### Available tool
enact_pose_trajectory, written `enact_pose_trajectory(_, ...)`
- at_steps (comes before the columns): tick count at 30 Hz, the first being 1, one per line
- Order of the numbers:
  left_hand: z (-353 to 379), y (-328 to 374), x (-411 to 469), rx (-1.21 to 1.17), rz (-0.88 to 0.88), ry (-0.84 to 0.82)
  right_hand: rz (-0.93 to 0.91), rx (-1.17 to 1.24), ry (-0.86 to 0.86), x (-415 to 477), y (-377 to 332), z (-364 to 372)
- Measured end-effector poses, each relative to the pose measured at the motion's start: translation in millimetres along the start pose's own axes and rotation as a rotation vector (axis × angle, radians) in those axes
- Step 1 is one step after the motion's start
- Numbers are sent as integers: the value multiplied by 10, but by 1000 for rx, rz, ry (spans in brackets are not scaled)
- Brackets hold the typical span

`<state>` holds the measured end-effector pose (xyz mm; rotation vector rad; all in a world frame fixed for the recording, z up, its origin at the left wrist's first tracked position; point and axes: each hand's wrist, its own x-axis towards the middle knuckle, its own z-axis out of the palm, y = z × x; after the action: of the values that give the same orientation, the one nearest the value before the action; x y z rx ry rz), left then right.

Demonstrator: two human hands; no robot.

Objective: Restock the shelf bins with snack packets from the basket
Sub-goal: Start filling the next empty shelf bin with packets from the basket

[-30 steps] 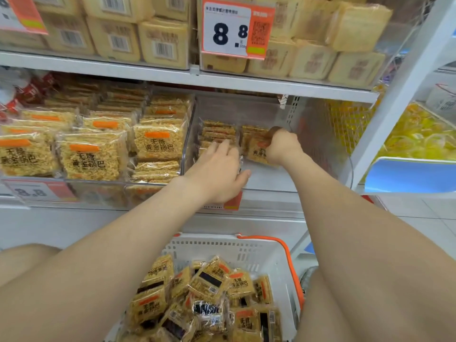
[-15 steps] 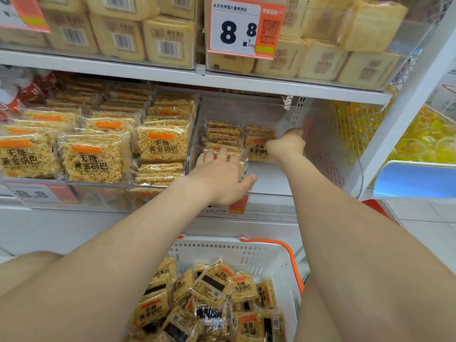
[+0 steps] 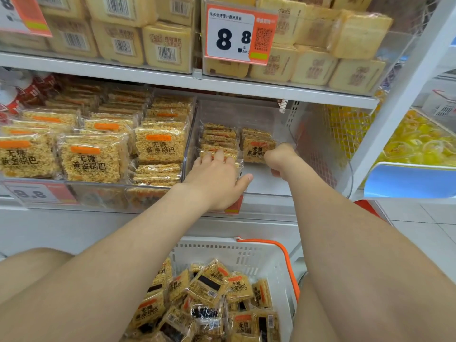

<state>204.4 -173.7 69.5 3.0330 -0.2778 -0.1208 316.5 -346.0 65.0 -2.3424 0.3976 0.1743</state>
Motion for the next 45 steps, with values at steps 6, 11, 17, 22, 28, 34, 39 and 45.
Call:
enact_pose_trajectory(6,4,-8,31,-18,-1,-51,-32,-49,-81,6,-18,11)
enact_pose_trajectory(11,-31,35,7,-39,-31,-108,-61,-95,-67,62,-37,18)
enact_pose_trajectory(17,16,36,4,-63,-39,-101,-71,-116,-111,107,-3,28)
enact_pose_trajectory(22,40,34,0,-68,-29,-64,-78,-90,-115,73,14,41)
enact_pose_trajectory(28,47,25,-33,-72,-18,15,-66,-122,-20,141,35,121)
enact_pose_trajectory(34,44,32,-51,-50,-2,83,-47,-241,-55,125,34,154)
enact_pose_trajectory(39,42,36,-117,-72,18,165,-27,-385,-18,-15,21,205)
enact_pose_trajectory(45,26,-19,-240,-199,139,416,-184,-374,134,-235,-72,108)
